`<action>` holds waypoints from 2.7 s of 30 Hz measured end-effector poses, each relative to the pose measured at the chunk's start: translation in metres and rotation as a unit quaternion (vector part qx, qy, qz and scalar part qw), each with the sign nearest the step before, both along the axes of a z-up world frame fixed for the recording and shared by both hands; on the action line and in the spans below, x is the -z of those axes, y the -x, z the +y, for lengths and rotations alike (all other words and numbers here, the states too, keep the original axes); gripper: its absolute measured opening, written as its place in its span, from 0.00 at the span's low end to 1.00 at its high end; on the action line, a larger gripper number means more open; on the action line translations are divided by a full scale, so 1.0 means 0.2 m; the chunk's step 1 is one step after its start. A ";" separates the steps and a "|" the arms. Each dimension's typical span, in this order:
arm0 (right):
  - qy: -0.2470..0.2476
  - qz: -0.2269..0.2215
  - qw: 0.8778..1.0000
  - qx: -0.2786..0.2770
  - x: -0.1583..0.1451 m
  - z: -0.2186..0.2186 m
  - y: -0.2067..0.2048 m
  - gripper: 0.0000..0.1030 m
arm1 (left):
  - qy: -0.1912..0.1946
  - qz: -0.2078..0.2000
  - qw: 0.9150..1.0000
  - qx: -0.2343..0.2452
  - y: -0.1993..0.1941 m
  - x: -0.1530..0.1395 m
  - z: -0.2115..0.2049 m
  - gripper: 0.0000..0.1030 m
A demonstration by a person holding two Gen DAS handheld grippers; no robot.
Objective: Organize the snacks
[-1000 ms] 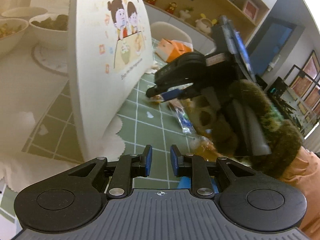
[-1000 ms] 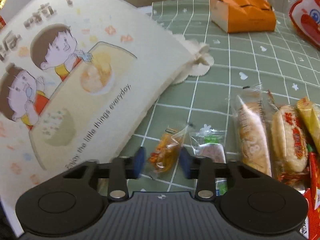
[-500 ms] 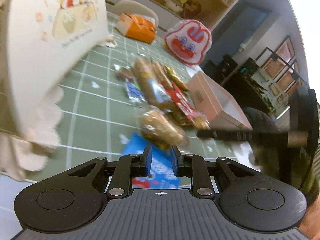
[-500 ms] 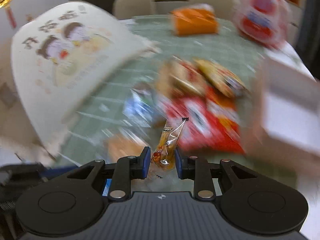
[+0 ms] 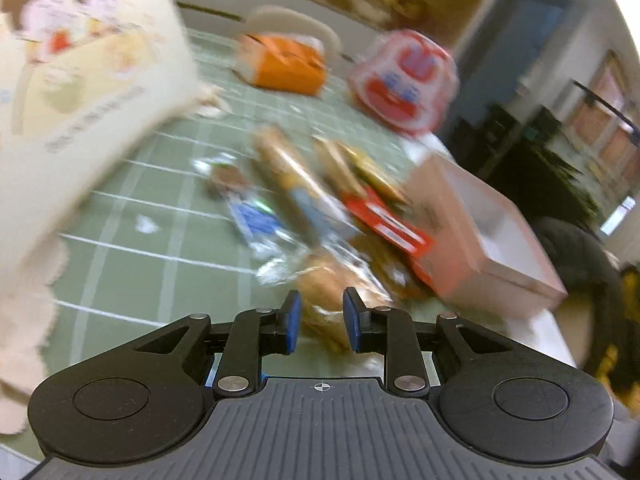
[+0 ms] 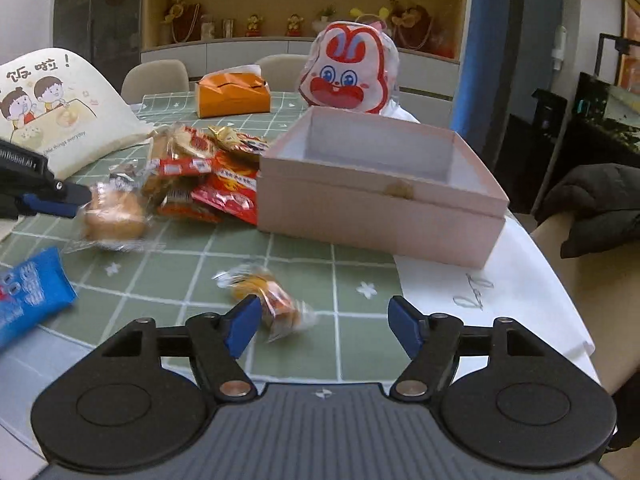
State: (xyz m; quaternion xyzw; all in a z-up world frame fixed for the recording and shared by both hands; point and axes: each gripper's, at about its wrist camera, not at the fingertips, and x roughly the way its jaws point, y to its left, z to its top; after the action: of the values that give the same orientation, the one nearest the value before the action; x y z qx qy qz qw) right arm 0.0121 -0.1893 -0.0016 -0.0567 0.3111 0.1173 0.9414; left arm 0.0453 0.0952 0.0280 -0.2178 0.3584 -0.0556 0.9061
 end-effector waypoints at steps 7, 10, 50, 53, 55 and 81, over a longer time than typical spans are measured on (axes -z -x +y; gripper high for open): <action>-0.066 0.013 0.998 -0.009 0.00 -0.08 -0.03 0.75 | 0.125 -0.008 0.989 -0.082 0.09 -0.01 0.10 0.26; -0.087 0.005 0.996 -0.007 0.00 -0.11 -0.01 0.75 | 0.096 0.026 0.991 -0.089 0.01 0.02 0.04 0.26; -0.166 0.032 0.985 0.041 0.02 -0.25 -0.04 0.81 | -0.063 0.006 0.996 0.060 0.03 0.02 -0.31 0.55; -0.164 0.036 0.985 0.048 0.03 -0.25 -0.05 0.82 | -0.074 -0.003 0.992 0.106 0.16 0.02 -0.38 0.55; -0.156 0.034 0.986 0.055 0.03 -0.24 -0.05 0.82 | -0.067 -0.011 0.991 0.119 0.22 0.04 -0.39 0.55; -0.017 0.009 0.991 -0.132 -0.08 0.03 -0.09 0.72 | 0.016 -0.028 0.991 0.127 0.39 0.14 -0.26 0.57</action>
State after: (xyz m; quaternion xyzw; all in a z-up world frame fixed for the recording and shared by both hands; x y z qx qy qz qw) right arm 0.0294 -0.1838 0.0148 -0.0804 0.3075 0.2460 0.9157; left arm -0.0325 0.0435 0.0004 -0.1833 0.3566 -0.1826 0.8977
